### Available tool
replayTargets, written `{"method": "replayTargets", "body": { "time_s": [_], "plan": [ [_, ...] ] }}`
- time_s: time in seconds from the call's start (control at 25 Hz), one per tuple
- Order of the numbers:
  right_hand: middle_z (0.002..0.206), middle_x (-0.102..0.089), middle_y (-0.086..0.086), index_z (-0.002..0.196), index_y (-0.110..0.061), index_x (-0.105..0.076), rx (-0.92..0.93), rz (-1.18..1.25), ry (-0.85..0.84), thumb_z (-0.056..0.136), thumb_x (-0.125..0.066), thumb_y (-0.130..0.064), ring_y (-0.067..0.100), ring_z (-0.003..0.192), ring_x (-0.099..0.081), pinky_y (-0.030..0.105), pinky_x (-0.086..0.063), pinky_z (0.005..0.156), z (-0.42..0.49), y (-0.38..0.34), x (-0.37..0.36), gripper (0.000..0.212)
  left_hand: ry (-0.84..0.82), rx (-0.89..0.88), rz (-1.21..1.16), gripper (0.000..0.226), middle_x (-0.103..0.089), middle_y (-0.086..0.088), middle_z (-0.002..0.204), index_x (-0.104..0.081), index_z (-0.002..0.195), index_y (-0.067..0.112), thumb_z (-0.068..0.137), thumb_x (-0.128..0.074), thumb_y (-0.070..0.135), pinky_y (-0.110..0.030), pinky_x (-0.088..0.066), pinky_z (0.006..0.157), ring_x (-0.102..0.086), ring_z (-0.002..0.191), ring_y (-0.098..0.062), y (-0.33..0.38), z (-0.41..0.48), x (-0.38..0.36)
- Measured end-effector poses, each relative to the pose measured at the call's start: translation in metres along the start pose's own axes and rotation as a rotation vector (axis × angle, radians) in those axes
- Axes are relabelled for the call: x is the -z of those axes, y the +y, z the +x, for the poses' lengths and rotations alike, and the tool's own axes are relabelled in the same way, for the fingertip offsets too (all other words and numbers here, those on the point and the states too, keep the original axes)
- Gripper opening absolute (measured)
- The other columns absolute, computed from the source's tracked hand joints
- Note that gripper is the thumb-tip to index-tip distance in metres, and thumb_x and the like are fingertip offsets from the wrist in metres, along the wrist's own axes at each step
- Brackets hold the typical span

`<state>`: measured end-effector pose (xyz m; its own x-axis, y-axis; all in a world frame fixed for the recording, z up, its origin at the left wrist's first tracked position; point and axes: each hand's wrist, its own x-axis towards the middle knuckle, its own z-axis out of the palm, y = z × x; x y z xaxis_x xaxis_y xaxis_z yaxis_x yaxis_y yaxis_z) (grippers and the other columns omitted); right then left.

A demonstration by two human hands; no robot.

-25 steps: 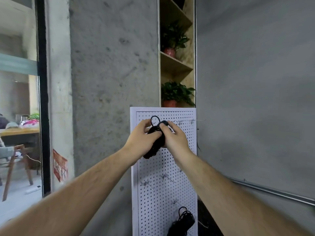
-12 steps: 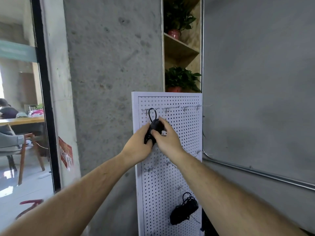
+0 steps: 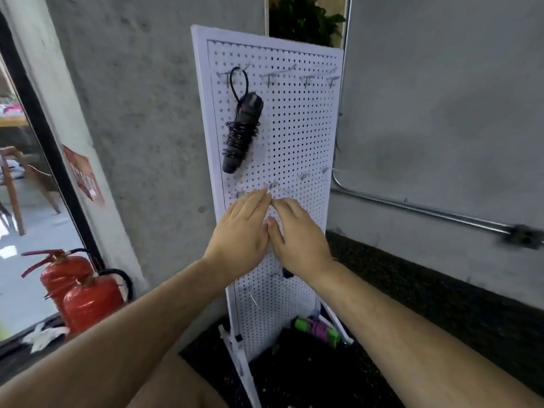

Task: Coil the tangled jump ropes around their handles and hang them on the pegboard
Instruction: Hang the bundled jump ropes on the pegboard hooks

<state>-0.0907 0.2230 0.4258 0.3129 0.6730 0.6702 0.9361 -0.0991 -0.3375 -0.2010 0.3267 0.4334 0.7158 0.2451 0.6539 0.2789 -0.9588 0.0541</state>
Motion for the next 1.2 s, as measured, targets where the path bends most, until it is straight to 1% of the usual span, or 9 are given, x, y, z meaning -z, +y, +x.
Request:
{"method": "replayTargets", "body": {
  "time_s": [0.12, 0.2, 0.44, 0.52, 0.68, 0.88, 1.0, 1.04, 1.2],
  "plan": [
    [0.129, -0.053, 0.008, 0.136, -0.008, -0.052, -0.020, -0.116, -0.170, 0.104, -0.044, -0.030, 0.029, 0.112, -0.056, 0.045, -0.054, 0.085, -0.066, 0.043, -0.029, 0.039, -0.296, 0.092, -0.114, 0.057, -0.028, -0.001, 0.163, -0.028, 0.158, 0.014, 0.104, -0.041, 0.029, -0.034, -0.018, 0.121, -0.026, 0.149, -0.019, 0.016, -0.049, -0.057],
    [0.130, -0.052, 0.008, 0.139, -0.010, -0.049, -0.081, -0.144, -0.324, 0.103, -0.045, -0.031, 0.031, 0.113, -0.055, 0.048, -0.053, 0.083, -0.106, 0.073, -0.049, 0.042, -0.431, 0.102, -0.144, 0.058, -0.025, 0.001, 0.164, -0.024, 0.159, 0.016, 0.105, -0.040, 0.032, -0.034, -0.017, 0.121, -0.023, 0.150, -0.019, 0.025, -0.073, -0.097],
    [0.130, -0.053, 0.005, 0.141, -0.022, -0.047, -0.285, -0.152, -0.603, 0.096, -0.048, -0.030, 0.033, 0.119, -0.054, 0.046, -0.052, 0.091, -0.184, 0.149, -0.109, 0.046, -0.690, 0.116, -0.220, 0.057, -0.036, 0.001, 0.158, -0.035, 0.154, 0.020, 0.100, -0.046, 0.033, -0.040, -0.030, 0.119, -0.034, 0.145, -0.021, 0.030, -0.125, -0.217],
    [0.139, -0.051, 0.006, 0.145, -0.026, -0.044, -0.366, -0.146, -0.697, 0.095, -0.050, -0.032, 0.034, 0.124, -0.052, 0.045, -0.050, 0.097, -0.204, 0.172, -0.133, 0.051, -0.796, 0.162, -0.248, 0.059, -0.036, -0.002, 0.158, -0.033, 0.155, 0.020, 0.099, -0.048, 0.033, -0.042, -0.030, 0.119, -0.034, 0.146, -0.024, 0.031, -0.141, -0.257],
    [0.137, -0.046, 0.007, 0.147, -0.027, -0.038, -0.482, -0.175, -0.884, 0.094, -0.053, -0.035, 0.036, 0.122, -0.046, 0.044, -0.049, 0.093, -0.244, 0.205, -0.187, 0.056, -1.034, 0.249, -0.238, 0.064, -0.030, -0.006, 0.162, -0.022, 0.160, 0.022, 0.101, -0.045, 0.035, -0.042, -0.033, 0.116, -0.032, 0.146, -0.028, 0.032, -0.172, -0.324],
    [0.150, -0.035, 0.007, 0.150, -0.025, -0.037, -0.495, -0.211, -0.929, 0.092, -0.058, -0.033, 0.034, 0.131, -0.035, 0.040, -0.041, 0.100, -0.262, 0.241, -0.246, 0.063, -1.138, 0.332, -0.266, 0.068, -0.023, -0.007, 0.164, -0.015, 0.161, 0.022, 0.102, -0.045, 0.036, -0.043, -0.031, 0.117, -0.029, 0.147, -0.029, 0.022, -0.190, -0.380],
    [0.162, -0.015, 0.014, 0.156, -0.029, -0.025, -0.565, -0.233, -0.943, 0.094, -0.057, -0.033, 0.037, 0.145, -0.020, 0.045, -0.031, 0.112, -0.269, 0.260, -0.271, 0.070, -1.171, 0.364, -0.253, 0.068, -0.020, -0.007, 0.166, -0.014, 0.161, 0.024, 0.101, -0.045, 0.038, -0.043, -0.031, 0.117, -0.027, 0.148, -0.029, 0.013, -0.207, -0.403],
    [0.162, -0.014, 0.017, 0.157, -0.030, -0.020, -0.606, -0.217, -0.929, 0.096, -0.056, -0.035, 0.038, 0.145, -0.020, 0.047, -0.030, 0.112, -0.272, 0.265, -0.279, 0.070, -1.186, 0.373, -0.258, 0.069, -0.018, -0.007, 0.166, -0.014, 0.161, 0.024, 0.101, -0.045, 0.038, -0.044, -0.030, 0.118, -0.025, 0.149, -0.029, 0.011, -0.213, -0.410],
    [0.144, -0.038, 0.018, 0.155, -0.017, -0.021, -0.653, -0.231, -0.795, 0.096, -0.060, -0.037, 0.036, 0.124, -0.042, 0.043, -0.044, 0.098, -0.275, 0.273, -0.306, 0.074, -1.160, 0.487, -0.332, 0.070, -0.022, -0.008, 0.165, -0.016, 0.161, 0.019, 0.100, -0.048, 0.035, -0.044, -0.032, 0.117, -0.028, 0.148, -0.028, 0.004, -0.223, -0.424]
  ]
}}
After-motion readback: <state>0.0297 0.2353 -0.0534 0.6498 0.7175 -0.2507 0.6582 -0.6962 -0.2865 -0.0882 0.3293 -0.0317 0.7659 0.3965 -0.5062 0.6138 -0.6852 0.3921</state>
